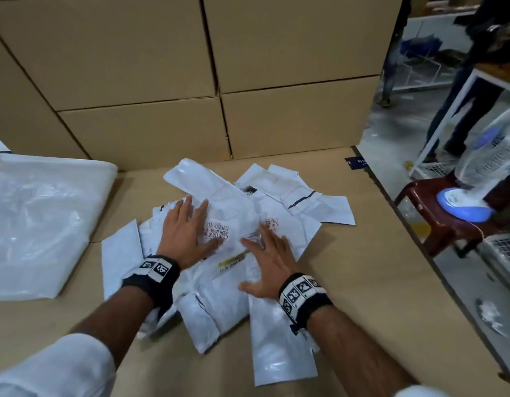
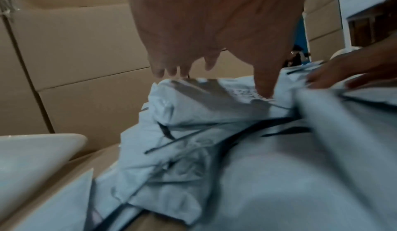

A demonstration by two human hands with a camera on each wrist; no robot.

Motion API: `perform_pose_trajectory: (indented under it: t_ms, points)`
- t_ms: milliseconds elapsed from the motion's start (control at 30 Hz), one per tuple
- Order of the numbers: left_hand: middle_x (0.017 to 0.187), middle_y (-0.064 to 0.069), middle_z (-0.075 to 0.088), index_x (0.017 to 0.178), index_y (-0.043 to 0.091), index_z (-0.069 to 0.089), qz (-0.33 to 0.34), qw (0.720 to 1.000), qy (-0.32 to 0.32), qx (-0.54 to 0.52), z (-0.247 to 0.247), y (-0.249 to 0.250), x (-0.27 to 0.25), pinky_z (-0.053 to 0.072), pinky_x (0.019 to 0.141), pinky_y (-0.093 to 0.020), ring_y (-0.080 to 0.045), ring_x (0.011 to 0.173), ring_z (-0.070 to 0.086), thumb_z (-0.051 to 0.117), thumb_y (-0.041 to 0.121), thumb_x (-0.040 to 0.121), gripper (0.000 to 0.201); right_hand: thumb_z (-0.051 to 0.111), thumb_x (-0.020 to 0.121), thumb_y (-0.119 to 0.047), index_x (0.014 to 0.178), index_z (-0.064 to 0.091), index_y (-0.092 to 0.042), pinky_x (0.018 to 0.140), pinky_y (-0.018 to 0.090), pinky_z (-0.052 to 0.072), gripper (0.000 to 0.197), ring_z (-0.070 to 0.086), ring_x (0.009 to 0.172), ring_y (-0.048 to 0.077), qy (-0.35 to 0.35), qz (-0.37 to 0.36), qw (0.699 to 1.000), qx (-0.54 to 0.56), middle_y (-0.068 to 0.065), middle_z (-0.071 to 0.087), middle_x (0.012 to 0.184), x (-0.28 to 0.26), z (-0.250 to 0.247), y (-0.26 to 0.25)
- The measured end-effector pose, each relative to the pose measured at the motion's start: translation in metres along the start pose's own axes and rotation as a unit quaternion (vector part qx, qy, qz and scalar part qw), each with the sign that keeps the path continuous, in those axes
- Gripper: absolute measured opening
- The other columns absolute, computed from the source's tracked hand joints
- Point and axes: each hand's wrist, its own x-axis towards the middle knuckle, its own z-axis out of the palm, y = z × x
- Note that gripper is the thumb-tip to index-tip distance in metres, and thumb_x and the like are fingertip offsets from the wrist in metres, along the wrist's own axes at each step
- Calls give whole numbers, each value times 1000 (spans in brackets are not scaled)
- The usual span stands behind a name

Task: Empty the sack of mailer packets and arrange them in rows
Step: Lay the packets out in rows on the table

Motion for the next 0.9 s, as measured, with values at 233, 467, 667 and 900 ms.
perform_pose_trajectory:
  t_ms: [233, 467, 667, 900]
  points:
    - [128, -8, 59, 131, 27, 53, -8, 995, -70, 64, 15, -49, 17, 37, 104, -46, -31, 122, 50, 57, 80, 59, 89, 64, 78, -28, 120, 64, -31, 106, 44, 42, 42, 52, 123, 35, 60, 75, 993, -72, 12, 46, 145, -33, -6, 56]
    - [119, -4, 57, 92, 26, 55, 71, 997, -26, 18, 19, -81, -13, 39, 92, -44, -28, 109, 52, 53, 92, 58, 74, 64, 83, -24, 110, 72, -27, 97, 41, 48, 28, 58, 111, 27, 173, 149, 972, -64, 3, 62, 124, -54, -31, 71]
    - [147, -8, 46, 77, 27, 64, 36, 996, -55, -55, 8, -91, -19, 33, 110, -48, -29, 135, 41, 38, 93, 73, 71, 70, 72, -66, 151, 34, -37, 123, 49, 17, 92, 22, 150, 25, 98, 7, 994, 48, 7, 26, 162, 15, -24, -28]
    - [164, -12, 11, 152, 41, 21, -117, 988, -80, -67, 24, -113, -33, 20, 119, -49, -34, 150, 15, 39, 100, 60, 111, 60, 83, -71, 156, 12, -47, 124, 54, 7, 90, 8, 154, 31, -22, 110, 991, -67, 9, -6, 169, 82, 6, -41]
